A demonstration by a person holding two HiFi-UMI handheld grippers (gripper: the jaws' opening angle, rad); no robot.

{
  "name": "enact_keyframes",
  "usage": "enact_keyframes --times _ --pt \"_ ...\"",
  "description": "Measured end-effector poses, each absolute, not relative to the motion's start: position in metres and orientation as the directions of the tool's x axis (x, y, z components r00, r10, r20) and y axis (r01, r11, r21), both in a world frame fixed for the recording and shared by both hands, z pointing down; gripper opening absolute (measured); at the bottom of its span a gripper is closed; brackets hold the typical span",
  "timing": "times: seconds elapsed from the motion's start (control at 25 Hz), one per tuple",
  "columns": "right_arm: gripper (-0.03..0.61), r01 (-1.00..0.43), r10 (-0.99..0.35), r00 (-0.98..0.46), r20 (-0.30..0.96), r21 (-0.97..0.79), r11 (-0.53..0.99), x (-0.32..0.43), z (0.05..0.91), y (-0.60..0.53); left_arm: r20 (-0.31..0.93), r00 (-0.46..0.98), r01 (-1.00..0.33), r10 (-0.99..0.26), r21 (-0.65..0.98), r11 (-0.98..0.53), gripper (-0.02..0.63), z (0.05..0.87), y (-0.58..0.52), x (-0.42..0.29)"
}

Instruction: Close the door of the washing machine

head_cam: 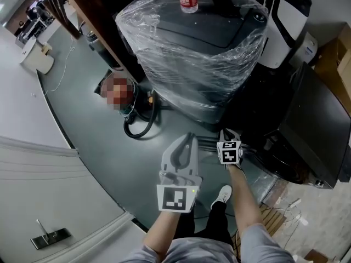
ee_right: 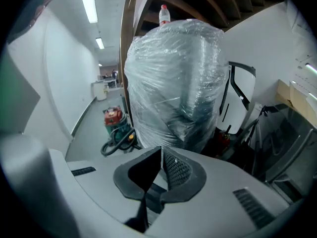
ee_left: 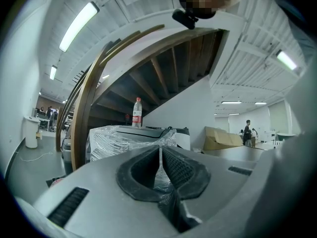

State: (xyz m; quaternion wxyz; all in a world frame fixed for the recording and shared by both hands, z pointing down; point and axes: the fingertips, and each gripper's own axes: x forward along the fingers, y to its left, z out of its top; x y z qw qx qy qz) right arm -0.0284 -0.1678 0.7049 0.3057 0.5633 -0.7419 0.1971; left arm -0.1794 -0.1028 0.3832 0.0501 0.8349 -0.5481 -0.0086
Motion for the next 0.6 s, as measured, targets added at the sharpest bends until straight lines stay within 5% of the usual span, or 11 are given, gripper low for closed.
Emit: enact_keyframes --times 0.6 --pt "0.000 -0.962 -0.560 -0.199 0.804 -0.052 0.267 -0.034 0.756 -0.147 0.050 0.397 -0.915 -0.917 0.097 -0.391 0.005 0.386 -0.096 -0.181"
